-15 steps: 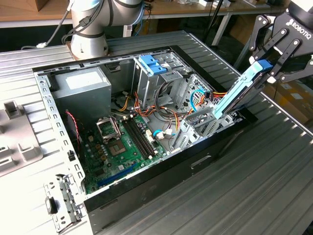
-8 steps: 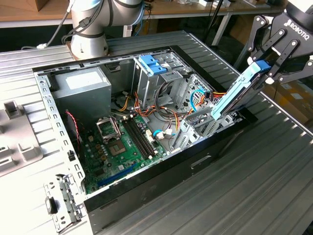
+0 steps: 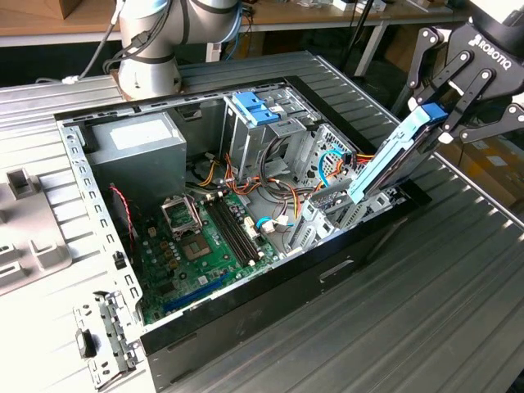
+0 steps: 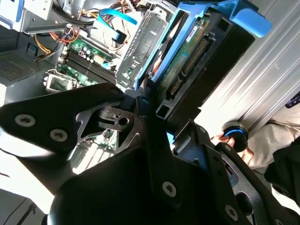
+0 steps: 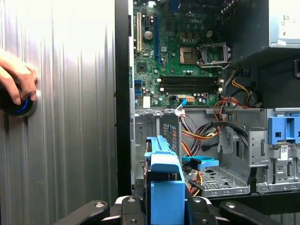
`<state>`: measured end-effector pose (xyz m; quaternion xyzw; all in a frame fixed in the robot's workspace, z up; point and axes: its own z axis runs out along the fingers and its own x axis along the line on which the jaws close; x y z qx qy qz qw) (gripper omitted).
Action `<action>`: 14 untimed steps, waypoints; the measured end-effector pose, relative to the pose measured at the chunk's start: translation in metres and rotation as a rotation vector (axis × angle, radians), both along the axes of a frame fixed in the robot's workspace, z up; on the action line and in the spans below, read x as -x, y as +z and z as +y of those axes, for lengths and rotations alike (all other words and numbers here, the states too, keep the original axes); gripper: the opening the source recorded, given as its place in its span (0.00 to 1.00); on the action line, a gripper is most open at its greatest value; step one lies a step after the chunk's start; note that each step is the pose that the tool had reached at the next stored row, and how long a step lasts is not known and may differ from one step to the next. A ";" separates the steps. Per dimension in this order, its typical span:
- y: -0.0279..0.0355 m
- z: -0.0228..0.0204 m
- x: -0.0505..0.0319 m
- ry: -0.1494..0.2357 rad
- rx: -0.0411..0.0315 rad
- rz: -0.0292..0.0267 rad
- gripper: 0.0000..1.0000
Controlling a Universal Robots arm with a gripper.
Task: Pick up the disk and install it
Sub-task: 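Insert the disk into the insertion slot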
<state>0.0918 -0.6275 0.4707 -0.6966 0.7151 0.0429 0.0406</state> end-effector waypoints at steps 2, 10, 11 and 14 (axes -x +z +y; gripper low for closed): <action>-0.0003 0.0000 0.0023 0.000 0.0001 0.0000 0.36; -0.0017 0.0000 0.0085 0.000 0.0000 0.0000 0.36; -0.0018 0.0000 0.0088 0.000 0.0000 0.0000 0.36; -0.0022 0.0000 0.0104 0.000 0.0000 0.0000 0.36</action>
